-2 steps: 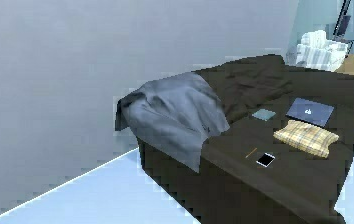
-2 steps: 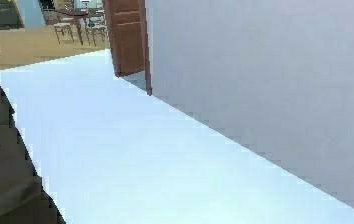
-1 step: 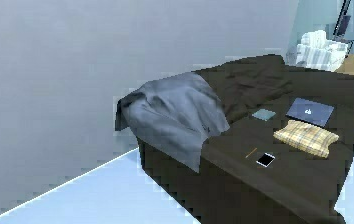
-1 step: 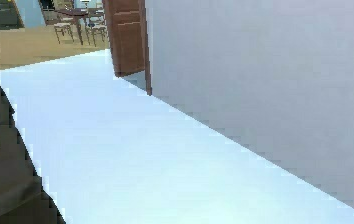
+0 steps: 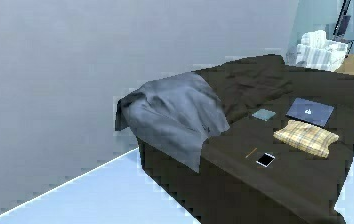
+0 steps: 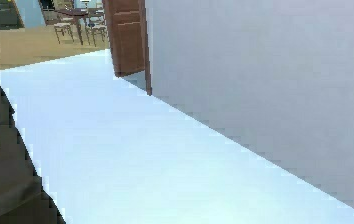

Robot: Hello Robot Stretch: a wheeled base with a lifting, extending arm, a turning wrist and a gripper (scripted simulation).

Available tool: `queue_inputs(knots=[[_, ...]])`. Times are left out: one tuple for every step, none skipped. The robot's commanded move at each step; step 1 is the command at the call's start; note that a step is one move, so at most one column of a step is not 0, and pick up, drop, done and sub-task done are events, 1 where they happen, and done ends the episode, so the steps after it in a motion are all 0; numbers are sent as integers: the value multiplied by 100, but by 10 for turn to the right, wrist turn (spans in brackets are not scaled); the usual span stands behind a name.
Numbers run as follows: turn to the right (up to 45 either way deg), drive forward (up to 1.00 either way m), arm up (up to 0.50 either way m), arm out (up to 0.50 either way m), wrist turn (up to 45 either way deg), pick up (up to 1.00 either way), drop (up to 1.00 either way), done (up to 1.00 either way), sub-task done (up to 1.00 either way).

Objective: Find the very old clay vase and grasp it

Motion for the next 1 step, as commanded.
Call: queue_inputs(knots=[[-450,0,0,0,0,0,0,0,0]])
